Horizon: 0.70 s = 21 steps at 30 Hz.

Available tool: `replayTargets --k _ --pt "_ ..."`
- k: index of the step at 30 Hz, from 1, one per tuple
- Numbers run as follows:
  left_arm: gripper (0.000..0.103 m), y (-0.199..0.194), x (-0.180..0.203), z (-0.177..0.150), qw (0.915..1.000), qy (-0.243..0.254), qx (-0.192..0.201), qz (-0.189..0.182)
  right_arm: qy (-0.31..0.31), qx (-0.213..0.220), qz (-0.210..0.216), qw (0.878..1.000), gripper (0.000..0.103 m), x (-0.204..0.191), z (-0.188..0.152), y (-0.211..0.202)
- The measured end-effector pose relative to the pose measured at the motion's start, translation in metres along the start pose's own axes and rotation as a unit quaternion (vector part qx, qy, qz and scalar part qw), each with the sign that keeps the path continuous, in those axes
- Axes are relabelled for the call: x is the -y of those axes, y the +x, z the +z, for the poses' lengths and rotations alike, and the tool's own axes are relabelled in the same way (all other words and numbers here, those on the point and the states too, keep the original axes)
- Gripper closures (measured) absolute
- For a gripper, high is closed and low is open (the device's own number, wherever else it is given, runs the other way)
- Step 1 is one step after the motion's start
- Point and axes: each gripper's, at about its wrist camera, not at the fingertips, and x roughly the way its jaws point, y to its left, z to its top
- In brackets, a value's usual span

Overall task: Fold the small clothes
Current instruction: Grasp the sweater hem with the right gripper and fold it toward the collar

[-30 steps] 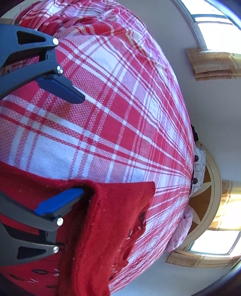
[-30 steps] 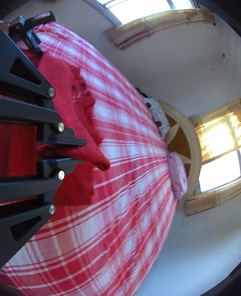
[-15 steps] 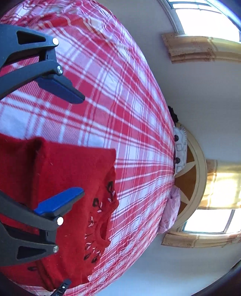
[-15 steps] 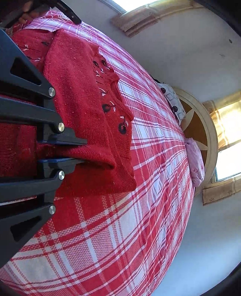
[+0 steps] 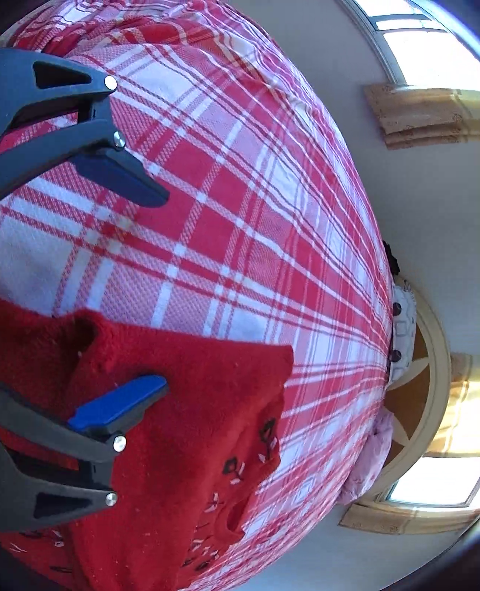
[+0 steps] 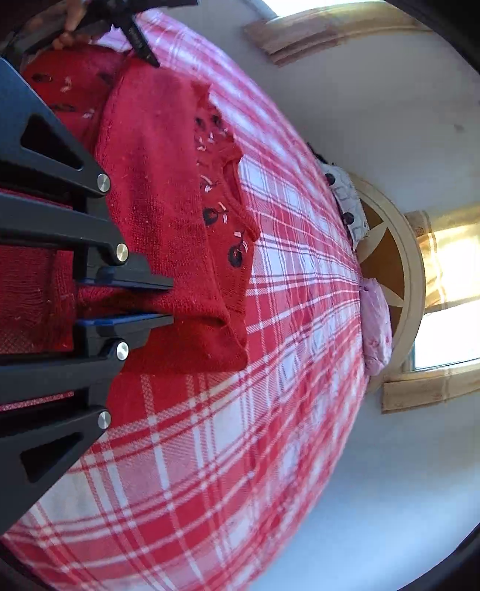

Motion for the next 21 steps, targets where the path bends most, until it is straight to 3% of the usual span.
replayTargets --k 3,7,10,11,14,18,21 --pt "0.005 -0.002 -0.002 -0.004 0.9998 0.002 0.011 0.019 -0.027 0.037 -0.03 0.999 0.091 -0.01 0.001 -0.012" --pt "0.002 0.002 0.004 -0.002 0.9988 0.016 0.01 0.044 -0.04 0.061 -0.02 0.997 0.091 -0.016 0.003 -0.017" --pt "0.002 0.003 0.005 -0.001 0.9984 0.024 0.01 0.05 -0.033 0.054 -0.072 0.995 0.091 -0.009 0.005 -0.011" --pt "0.002 0.003 0.003 -0.002 0.9987 0.019 0.01 0.047 -0.019 0.051 -0.069 0.996 0.091 -0.003 0.005 -0.012" --pt "0.001 0.004 0.0 -0.001 0.9992 0.009 0.005 0.039 0.009 0.053 0.001 0.999 0.091 0.008 0.003 -0.019" --pt "0.0 0.005 0.0 -0.002 0.9991 0.004 0.003 0.041 -0.018 0.024 0.065 0.997 0.091 -0.004 -0.009 -0.013" --pt "0.0 0.006 0.0 -0.002 0.9991 0.008 0.005 0.042 -0.03 -0.025 0.052 0.998 0.091 -0.012 -0.022 0.012"
